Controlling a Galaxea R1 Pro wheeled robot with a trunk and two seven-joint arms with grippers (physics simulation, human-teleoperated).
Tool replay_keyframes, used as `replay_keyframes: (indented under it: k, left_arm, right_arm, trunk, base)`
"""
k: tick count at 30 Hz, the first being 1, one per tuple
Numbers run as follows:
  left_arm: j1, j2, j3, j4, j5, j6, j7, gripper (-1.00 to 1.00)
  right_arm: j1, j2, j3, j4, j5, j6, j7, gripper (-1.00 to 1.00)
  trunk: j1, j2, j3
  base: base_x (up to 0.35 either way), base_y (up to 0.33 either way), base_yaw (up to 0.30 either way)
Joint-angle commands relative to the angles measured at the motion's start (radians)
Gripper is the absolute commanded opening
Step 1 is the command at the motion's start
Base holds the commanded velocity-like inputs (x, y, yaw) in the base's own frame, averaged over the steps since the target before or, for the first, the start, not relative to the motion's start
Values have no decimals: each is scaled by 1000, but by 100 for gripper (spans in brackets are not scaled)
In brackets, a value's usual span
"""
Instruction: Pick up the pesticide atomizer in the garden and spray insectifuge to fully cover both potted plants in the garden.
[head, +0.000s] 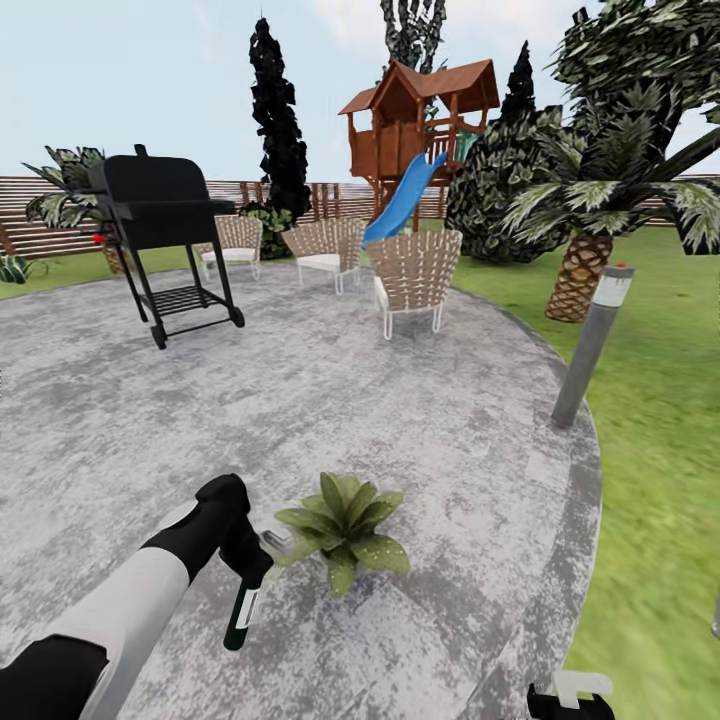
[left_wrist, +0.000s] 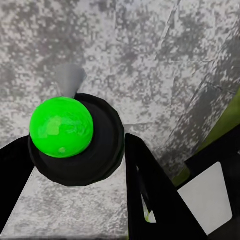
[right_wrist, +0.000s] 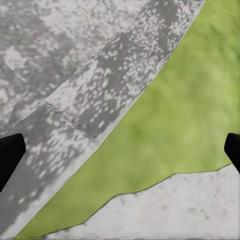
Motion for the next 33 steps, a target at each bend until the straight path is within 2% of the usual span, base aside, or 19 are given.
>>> replay_keyframes:
  k: [1,7,15,21,27,33]
  left_arm:
    - [0,1,-4,-2,-8,7,-10,-100]
    - [3,-2,-4,-2,-9,7,-10,-100]
    - [4,-4,-8,1,-10,7,-7,-100]
    - [5,-3,-5,-4,-11,7,-7,-100]
    - [5,-4,-7,-9,-11,7,-7,-100]
    - [7,1,-10,-1,-12,6,-7,-100]
  right_arm:
    - [-1,0,-8,2,11,-4,-4,100]
    - [-1,0,-8,3,11,-4,-3,100]
    - [-1,0,-8,3,11,-4,-3,100]
    - [-1,0,-8,3,11,-3,-3,100]
    - [-1,0,-8,3,11,-3,-3,100]
    - [-1,0,-8,2,11,-3,-4,100]
  trunk:
    - [0,0,-1]
    - [0,0,-1]
    - [0,0,-1]
    - [0,0,-1]
    - [0,0,-1]
    - [0,0,-1]
  base:
    - [-1,327,-11]
    - [0,334,-38]
    - [19,337,-259]
    - [203,284,-280]
    - [264,169,-281]
    - [46,22,-257]
